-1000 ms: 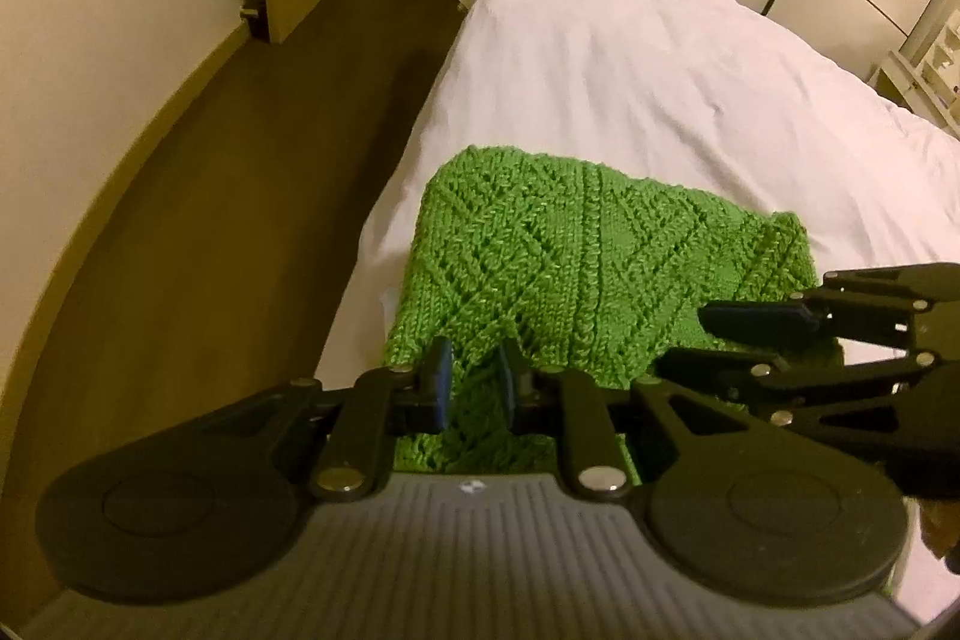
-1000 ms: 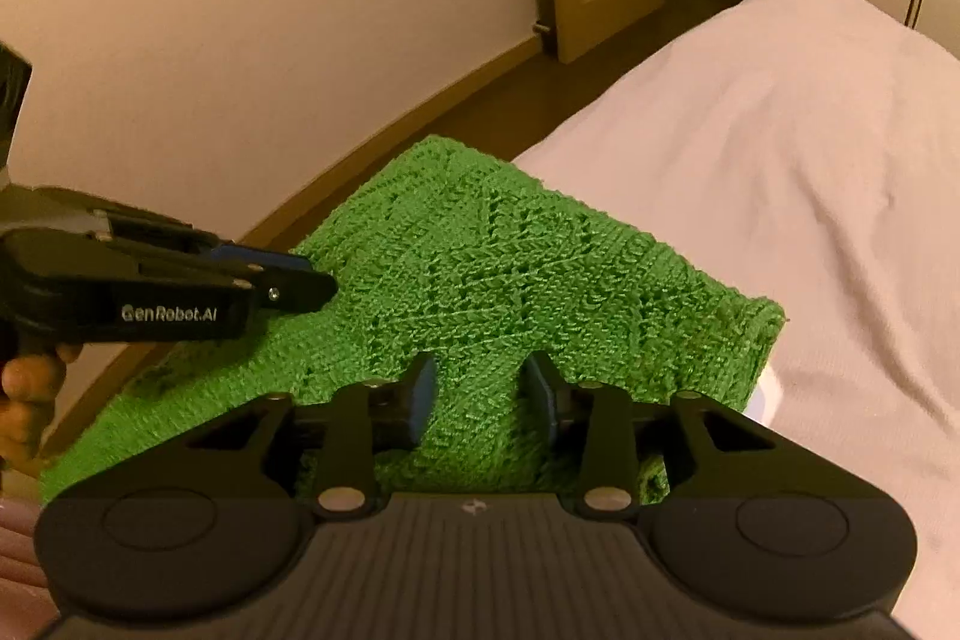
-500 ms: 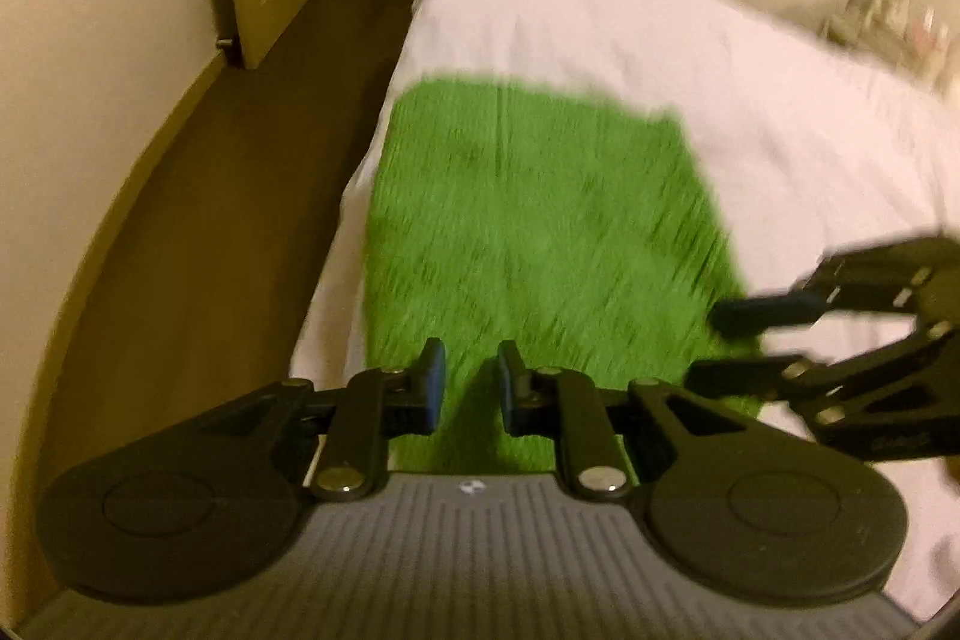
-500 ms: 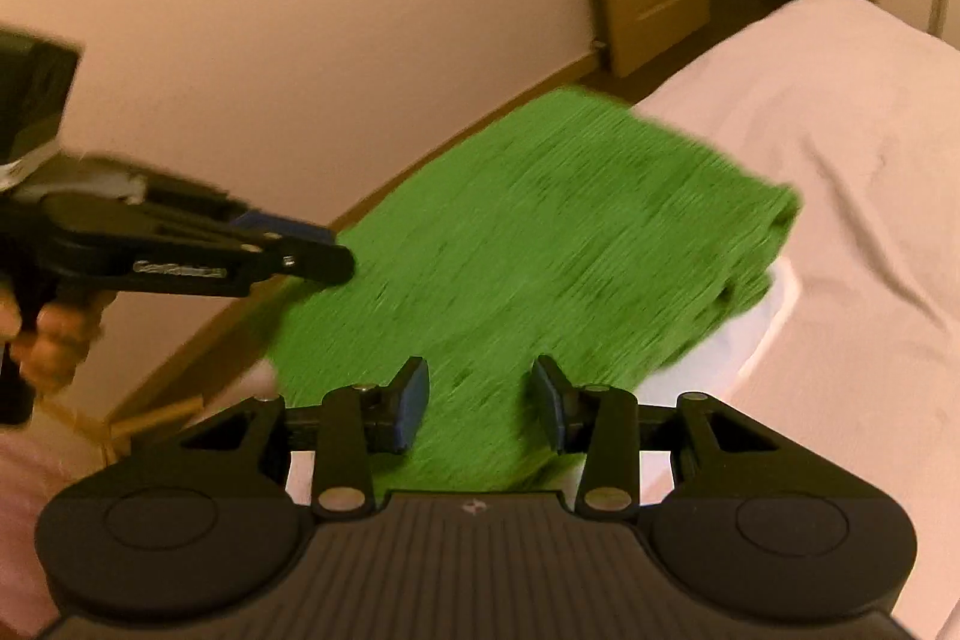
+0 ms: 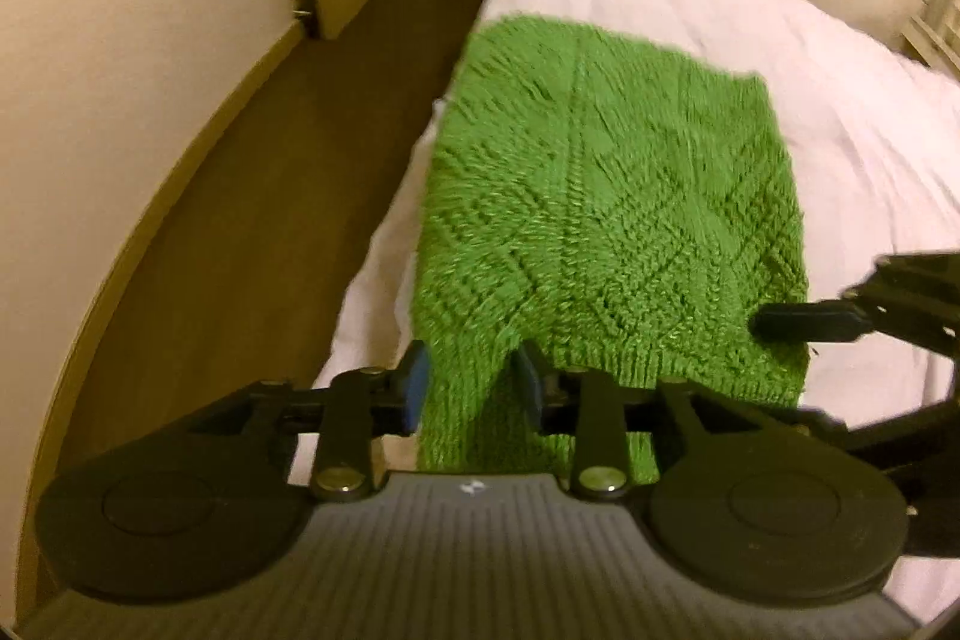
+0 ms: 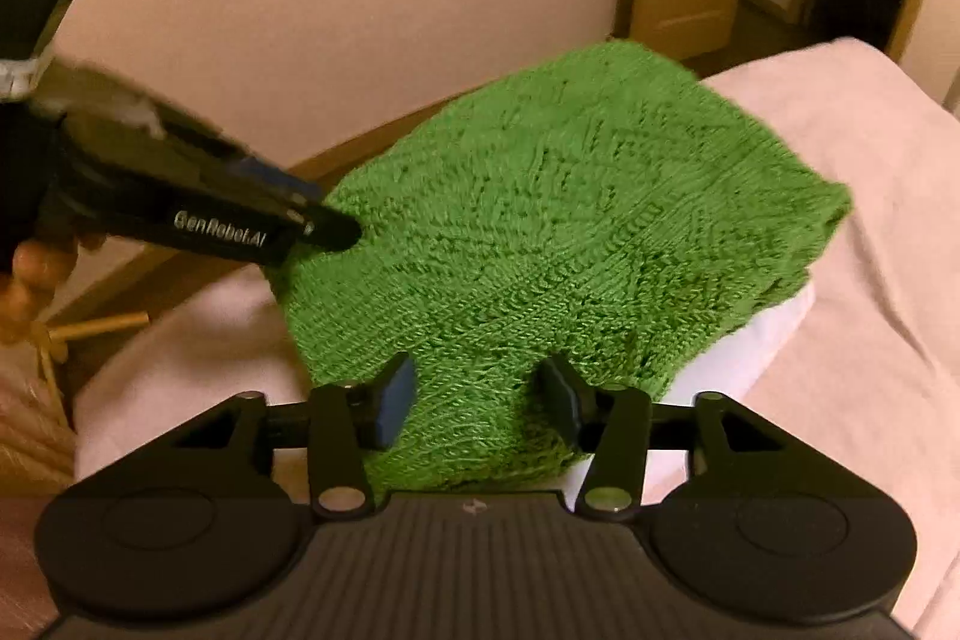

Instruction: Fold clothes

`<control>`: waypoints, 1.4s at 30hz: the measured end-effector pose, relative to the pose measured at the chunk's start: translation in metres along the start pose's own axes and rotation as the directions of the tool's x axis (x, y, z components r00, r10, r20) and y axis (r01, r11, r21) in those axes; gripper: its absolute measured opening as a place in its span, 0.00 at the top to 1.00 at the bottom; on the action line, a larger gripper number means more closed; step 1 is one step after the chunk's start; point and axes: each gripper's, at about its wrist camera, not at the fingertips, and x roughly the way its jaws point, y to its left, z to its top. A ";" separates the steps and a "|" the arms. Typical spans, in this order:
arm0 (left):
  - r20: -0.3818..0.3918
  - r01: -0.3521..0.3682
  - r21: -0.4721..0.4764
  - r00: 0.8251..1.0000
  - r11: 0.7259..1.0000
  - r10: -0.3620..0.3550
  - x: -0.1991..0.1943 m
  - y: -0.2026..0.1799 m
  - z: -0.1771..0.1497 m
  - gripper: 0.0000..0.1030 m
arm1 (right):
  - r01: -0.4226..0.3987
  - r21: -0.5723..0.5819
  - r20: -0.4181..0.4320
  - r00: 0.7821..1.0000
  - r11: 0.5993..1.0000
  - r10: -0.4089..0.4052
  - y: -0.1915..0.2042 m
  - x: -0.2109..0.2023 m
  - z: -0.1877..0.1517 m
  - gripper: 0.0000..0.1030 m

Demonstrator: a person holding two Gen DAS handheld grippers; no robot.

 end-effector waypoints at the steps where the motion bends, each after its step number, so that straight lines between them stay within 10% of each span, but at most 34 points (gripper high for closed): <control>1: 0.001 -0.022 -0.013 1.000 1.000 0.022 -0.010 -0.002 0.000 0.73 | -0.007 0.026 0.012 1.000 1.000 0.007 -0.003 -0.010 0.000 0.36; 4: -0.007 -0.067 -0.066 0.998 0.996 0.067 -0.042 -0.004 -0.003 0.71 | -0.002 0.122 0.046 0.999 0.993 -0.003 -0.011 -0.036 -0.002 0.14; 12: -0.037 -0.119 -0.174 0.993 0.978 0.114 -0.128 -0.031 -0.026 0.46 | -0.056 0.316 0.101 0.995 0.947 0.025 -0.025 -0.116 -0.027 0.13; 26: 0.075 -0.260 -0.226 0.956 0.939 0.282 -0.253 -0.140 -0.059 0.03 | -0.045 0.208 0.180 0.984 0.977 0.007 -0.031 -0.241 -0.058 0.06; 42: 0.069 -0.374 -0.388 0.899 0.842 0.431 -0.307 -0.242 -0.084 0.01 | -0.124 0.101 0.174 0.979 0.987 0.105 -0.075 -0.330 -0.091 0.00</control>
